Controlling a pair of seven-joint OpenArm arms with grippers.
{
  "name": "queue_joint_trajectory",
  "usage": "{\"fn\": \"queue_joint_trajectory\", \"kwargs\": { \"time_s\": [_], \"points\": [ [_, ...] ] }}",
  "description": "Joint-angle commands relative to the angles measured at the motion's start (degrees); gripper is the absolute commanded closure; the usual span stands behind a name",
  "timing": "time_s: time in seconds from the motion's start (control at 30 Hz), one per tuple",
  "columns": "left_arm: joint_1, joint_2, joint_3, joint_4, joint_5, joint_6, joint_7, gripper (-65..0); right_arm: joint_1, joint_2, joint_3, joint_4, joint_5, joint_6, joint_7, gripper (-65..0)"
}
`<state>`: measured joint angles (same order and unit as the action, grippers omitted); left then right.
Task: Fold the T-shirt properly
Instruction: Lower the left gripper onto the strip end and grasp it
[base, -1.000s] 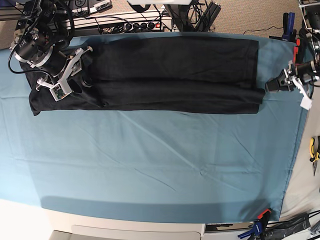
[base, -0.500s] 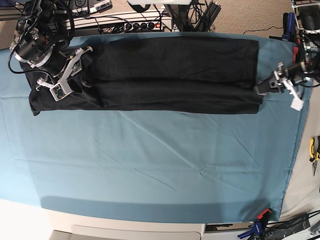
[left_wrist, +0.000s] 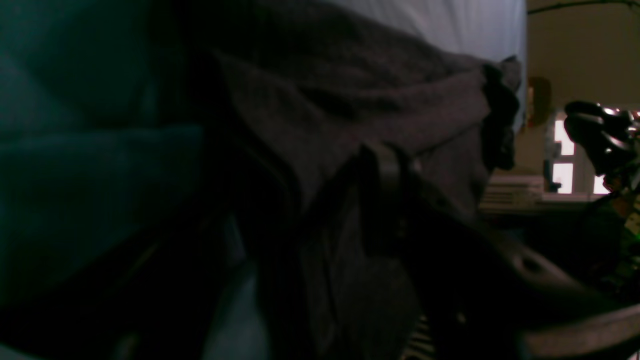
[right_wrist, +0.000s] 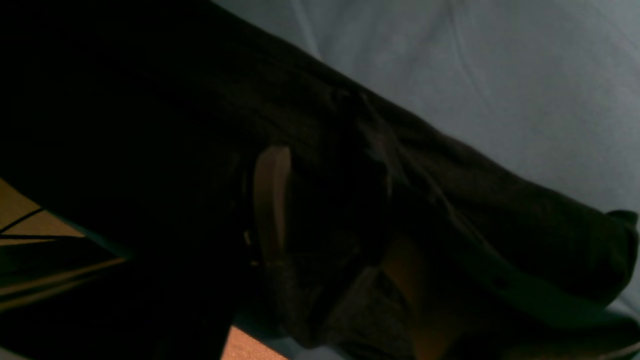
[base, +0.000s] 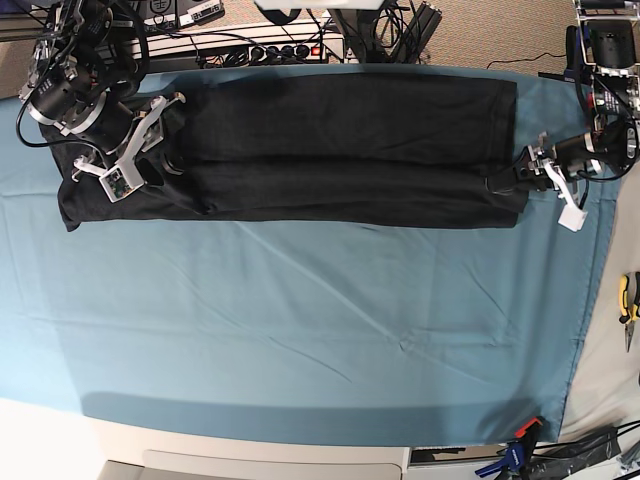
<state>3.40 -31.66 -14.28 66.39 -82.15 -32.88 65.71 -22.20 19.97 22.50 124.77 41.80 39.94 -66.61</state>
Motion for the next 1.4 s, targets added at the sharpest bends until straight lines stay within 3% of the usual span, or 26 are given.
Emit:
{"fn": "queue_joint_trajectory", "kwargs": {
  "time_s": [0.0, 0.93, 1.1, 1.23, 1.37],
  "points": [
    [1.4, 0.2, 0.9, 0.0, -1.2, 1.0, 2.9, -28.7, 0.3, 0.7, 0.5, 0.8, 0.3, 0.1, 1.3, -22.1],
    [2.9, 0.7, 1.0, 0.1, -2.9, 0.0, 3.3, -25.2, 0.3, 0.7, 0.5, 0.8, 0.3, 0.1, 1.3, -22.1],
    [2.6, 0.7, 1.0, 0.1, -2.9, -0.1, 3.0, -14.7, 0.3, 0.7, 0.5, 0.8, 0.3, 0.1, 1.3, -22.1],
    [2.2, 0.7, 1.0, 0.1, -2.3, -0.9, 1.7, -1.6, 0.3, 0.7, 0.5, 0.8, 0.3, 0.1, 1.3, -22.1],
    [2.2, 0.7, 1.0, 0.1, -1.8, -0.9, 1.3, 0.0, 0.3, 0.7, 0.5, 0.8, 0.3, 0.1, 1.3, -22.1]
  ]
}}
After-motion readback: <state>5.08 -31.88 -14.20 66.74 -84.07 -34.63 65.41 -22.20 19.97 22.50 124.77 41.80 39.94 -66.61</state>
